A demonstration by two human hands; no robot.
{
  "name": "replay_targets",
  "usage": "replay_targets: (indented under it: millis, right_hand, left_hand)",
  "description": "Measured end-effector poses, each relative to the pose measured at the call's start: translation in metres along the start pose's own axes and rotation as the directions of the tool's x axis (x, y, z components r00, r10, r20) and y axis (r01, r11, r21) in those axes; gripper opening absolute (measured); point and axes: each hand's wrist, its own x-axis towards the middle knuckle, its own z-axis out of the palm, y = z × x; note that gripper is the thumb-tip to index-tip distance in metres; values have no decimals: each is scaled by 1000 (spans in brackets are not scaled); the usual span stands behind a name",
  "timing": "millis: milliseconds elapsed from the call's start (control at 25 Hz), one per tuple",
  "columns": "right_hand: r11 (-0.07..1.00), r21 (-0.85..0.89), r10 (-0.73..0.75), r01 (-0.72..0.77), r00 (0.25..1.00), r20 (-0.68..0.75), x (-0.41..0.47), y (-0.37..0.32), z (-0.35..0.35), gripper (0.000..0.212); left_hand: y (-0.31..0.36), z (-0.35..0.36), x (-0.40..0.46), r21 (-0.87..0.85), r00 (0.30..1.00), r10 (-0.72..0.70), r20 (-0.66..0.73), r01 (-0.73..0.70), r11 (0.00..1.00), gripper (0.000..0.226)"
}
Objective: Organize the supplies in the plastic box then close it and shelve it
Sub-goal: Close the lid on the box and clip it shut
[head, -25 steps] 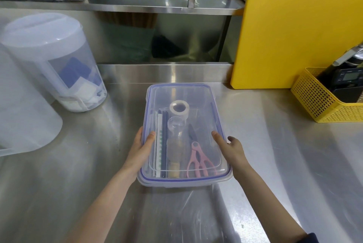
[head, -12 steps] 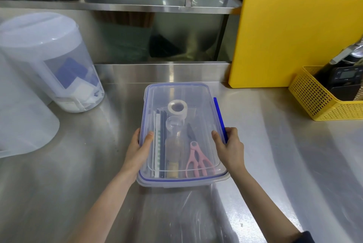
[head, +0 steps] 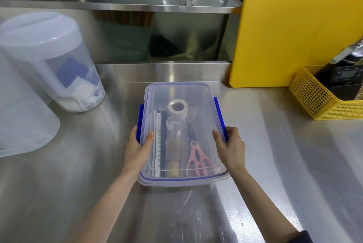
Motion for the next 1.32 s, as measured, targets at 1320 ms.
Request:
replay_targets:
  millis: [1320]
  right_hand:
    - [997, 59, 47, -56, 987, 154, 12, 5, -1, 47]
  left_hand:
    - [6, -6, 14, -85, 986, 88, 139, -77, 993, 47]
